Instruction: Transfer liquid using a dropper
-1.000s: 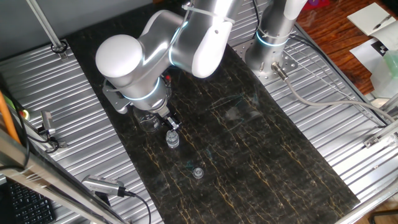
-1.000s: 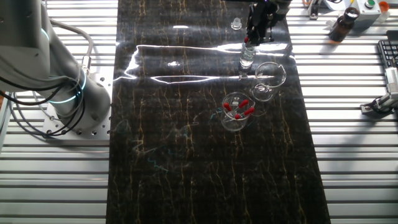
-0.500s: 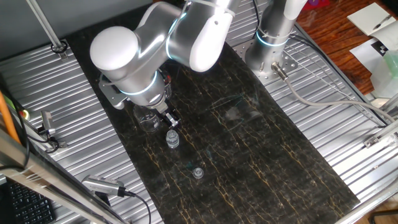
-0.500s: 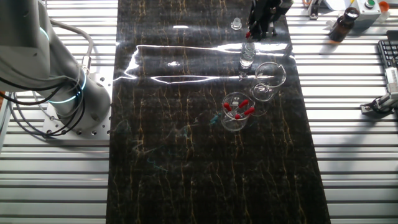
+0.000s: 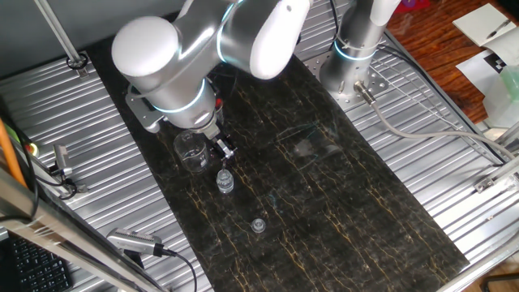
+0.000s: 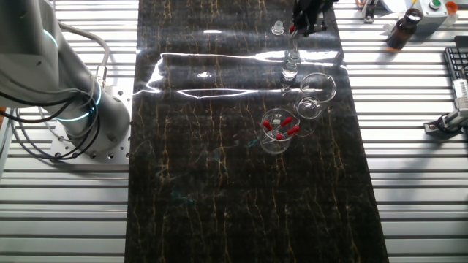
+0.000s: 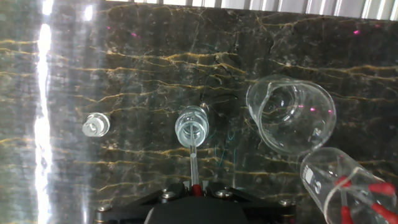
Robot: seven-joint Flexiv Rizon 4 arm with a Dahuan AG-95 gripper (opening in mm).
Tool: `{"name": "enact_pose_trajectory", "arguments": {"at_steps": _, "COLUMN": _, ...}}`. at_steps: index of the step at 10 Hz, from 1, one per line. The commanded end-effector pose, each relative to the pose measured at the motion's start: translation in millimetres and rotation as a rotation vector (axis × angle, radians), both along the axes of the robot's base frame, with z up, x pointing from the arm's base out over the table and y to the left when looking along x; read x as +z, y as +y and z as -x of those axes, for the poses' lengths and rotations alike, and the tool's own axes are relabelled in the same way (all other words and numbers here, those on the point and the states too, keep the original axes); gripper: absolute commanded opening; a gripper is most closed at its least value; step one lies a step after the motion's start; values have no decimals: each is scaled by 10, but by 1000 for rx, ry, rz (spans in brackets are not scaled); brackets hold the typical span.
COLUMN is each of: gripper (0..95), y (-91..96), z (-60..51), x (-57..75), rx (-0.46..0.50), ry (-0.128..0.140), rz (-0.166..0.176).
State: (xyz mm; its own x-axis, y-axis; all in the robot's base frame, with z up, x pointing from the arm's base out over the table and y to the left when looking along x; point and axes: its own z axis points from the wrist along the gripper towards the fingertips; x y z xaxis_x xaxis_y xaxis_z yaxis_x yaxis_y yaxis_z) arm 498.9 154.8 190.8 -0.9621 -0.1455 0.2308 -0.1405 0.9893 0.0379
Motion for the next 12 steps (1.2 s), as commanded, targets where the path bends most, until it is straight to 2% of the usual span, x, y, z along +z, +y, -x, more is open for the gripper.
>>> {"name": "enact_pose_trajectory", "arguments": {"at_steps": 1, "gripper": 0, "y": -34, "z": 18, "x": 82, "rx": 6, "ry": 2, "rz": -3}}
{"name": "enact_pose_trajectory", "arguments": {"at_steps": 5, "gripper": 0, "y": -281, "z": 17, "x": 272, "rx": 35, "ry": 3, "rz": -12}}
{"name": "enact_pose_trajectory", "arguments": {"at_steps": 8, "gripper": 0, "y": -460, "z": -37, "x": 411, "rx": 51, "ry": 4, "rz": -16}}
{"name": "enact_pose_trajectory", "arguments": {"at_steps": 9, "gripper": 0, "y": -560, "z": -83, "x": 510, "rx": 59, "ry": 8, "rz": -15}}
{"name": "enact_pose_trajectory", "arguments": {"at_steps": 10, "gripper": 0, "y": -605, "z": -105, "x": 548, "rx": 61, "ry": 9, "rz": -16}}
{"name": "enact_pose_trajectory", "arguments": {"at_steps": 11, "gripper": 0, "y": -713, "z": -179, "x": 602, "rx": 69, "ry": 15, "rz": -17}}
{"name": "enact_pose_trajectory", "arguments": {"at_steps": 12, "gripper": 0, "y": -760, "z": -221, "x": 600, "rx": 72, "ry": 14, "rz": -17}}
